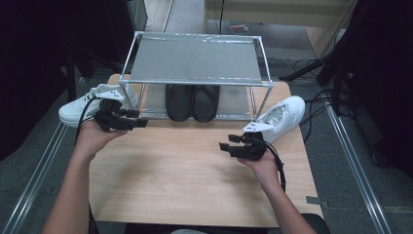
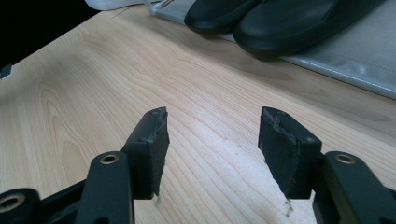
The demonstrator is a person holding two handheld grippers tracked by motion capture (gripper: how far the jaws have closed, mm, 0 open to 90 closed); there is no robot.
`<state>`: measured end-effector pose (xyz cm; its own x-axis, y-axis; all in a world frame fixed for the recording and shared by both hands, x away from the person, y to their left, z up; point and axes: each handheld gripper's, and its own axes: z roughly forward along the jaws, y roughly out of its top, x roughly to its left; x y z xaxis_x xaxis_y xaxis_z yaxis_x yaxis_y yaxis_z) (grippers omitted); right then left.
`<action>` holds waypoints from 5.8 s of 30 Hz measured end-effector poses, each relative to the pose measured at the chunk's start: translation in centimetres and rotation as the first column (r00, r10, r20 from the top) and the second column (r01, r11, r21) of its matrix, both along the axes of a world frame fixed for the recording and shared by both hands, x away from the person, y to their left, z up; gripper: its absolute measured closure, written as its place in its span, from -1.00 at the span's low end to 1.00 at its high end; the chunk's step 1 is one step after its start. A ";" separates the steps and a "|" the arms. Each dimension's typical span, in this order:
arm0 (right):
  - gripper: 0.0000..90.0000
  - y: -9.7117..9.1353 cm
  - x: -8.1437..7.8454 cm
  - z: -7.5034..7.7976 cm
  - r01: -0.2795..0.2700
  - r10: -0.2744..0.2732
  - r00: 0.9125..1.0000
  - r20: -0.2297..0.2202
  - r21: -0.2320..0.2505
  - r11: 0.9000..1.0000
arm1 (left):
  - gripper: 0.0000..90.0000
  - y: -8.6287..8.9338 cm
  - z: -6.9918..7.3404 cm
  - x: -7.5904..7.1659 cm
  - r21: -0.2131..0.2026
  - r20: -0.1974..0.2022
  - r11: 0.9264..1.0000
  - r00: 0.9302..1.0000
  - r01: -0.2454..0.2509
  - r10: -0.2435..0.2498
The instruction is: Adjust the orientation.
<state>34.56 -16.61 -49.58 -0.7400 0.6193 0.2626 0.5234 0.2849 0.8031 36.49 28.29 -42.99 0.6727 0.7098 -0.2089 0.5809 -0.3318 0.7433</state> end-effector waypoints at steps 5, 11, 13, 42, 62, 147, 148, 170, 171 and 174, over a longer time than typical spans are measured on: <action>-0.02 0.7 0.3 -0.1 -0.020 0.020 1.000 -0.008 -0.006 1.000 | -0.13 1.7 -0.2 -0.5 -0.003 0.002 0.999 0.999 -0.039 0.039; -0.02 1.5 0.5 -0.2 -0.047 0.046 0.999 -0.010 -0.017 0.999 | -0.11 3.5 -0.7 -0.8 -0.009 0.012 0.996 0.996 -0.086 0.086; -0.02 1.8 0.5 -0.4 -0.051 0.050 0.999 -0.016 -0.018 0.999 | -0.11 4.6 -1.0 -0.3 -0.007 0.011 0.994 0.994 -0.110 0.110; -0.02 1.7 -0.3 -0.9 -0.042 0.040 0.999 -0.025 -0.076 0.996 | 0.00 11.6 0.3 6.2 0.078 0.007 0.954 0.958 -0.288 0.288; -0.01 -0.6 -1.7 -1.2 0.022 -0.024 0.999 -0.022 -0.088 0.996 | 0.05 13.4 -3.0 9.9 0.105 -0.033 0.941 0.945 -0.321 0.326; -0.04 2.5 1.6 0.3 -0.076 0.076 0.997 0.005 -0.008 0.997 | 0.86 8.3 -0.4 -6.3 -0.021 -0.102 0.957 0.953 -0.288 0.285; -0.04 2.6 1.6 0.3 -0.079 0.079 0.997 0.009 -0.009 0.997 | 0.86 8.0 -0.4 -6.4 -0.021 -0.097 0.959 0.956 -0.281 0.278; -0.04 2.5 1.3 0.5 -0.084 0.084 0.996 0.008 -0.009 0.996 | 0.86 -2.3 1.1 -5.0 -0.015 -0.085 0.999 0.995 -0.044 0.043; -0.04 2.5 1.2 0.5 -0.082 0.082 0.997 0.007 -0.009 0.997 | 0.86 -2.8 1.1 -4.9 -0.017 -0.089 0.999 0.996 -0.029 0.028; -0.04 2.3 1.1 0.5 -0.078 0.078 0.997 0.009 -0.009 0.997 | 0.86 -4.4 1.2 -4.5 -0.007 -0.089 1.000 0.996 0.005 -0.006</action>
